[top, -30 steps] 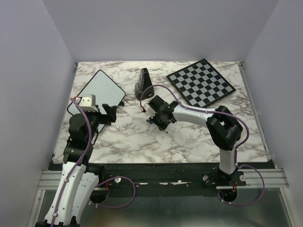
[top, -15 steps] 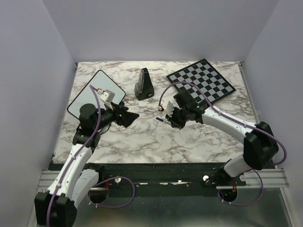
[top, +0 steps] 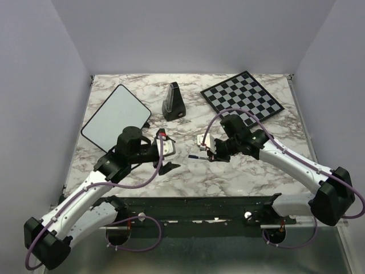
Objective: Write a sentence on the whiteboard
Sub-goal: Open the whiteboard marker at the center of the board.
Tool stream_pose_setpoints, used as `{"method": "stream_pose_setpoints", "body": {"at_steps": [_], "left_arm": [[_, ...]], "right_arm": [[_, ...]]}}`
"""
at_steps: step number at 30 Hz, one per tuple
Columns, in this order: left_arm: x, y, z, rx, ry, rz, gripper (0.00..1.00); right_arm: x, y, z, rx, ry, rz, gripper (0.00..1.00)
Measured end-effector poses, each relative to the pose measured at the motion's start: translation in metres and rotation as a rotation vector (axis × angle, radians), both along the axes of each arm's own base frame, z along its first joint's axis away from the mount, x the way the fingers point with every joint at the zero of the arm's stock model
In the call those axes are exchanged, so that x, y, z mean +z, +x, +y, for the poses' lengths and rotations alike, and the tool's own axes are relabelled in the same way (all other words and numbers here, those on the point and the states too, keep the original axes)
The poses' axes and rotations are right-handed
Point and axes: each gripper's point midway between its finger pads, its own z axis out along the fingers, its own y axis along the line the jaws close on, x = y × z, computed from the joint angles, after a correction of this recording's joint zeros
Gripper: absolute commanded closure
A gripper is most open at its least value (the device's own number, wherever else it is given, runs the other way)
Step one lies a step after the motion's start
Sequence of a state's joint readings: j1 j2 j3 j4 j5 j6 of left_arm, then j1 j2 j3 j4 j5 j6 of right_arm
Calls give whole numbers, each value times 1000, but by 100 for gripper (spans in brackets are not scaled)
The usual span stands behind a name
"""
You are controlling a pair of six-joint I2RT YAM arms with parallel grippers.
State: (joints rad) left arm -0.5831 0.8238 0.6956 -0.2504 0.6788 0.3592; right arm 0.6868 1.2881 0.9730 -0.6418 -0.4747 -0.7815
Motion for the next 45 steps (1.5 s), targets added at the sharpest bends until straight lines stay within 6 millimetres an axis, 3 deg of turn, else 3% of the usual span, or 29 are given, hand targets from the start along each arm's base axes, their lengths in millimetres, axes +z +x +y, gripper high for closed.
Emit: {"method": "stream_pose_setpoints", "body": {"at_steps": [8, 12, 14, 36, 42, 45], "left_arm": [[-43, -15, -27, -148, 193, -110, 9], [-56, -16, -37, -176, 258, -139, 25], [-58, -16, -40, -184, 275, -157, 36], [-61, -20, -53, -209, 313, -222, 69], [-63, -25, -53, -220, 315, -204, 97], [-64, -27, -54, -224, 310, -189, 100]], "right_arm": [[0, -24, 7, 102, 27, 61, 94], [1, -30, 8, 125, 37, 80, 94], [1, -32, 10, 133, 43, 86, 94], [4, -42, 13, 166, 52, 147, 95], [3, -41, 14, 166, 49, 153, 95], [3, -43, 13, 166, 46, 163, 95]]}}
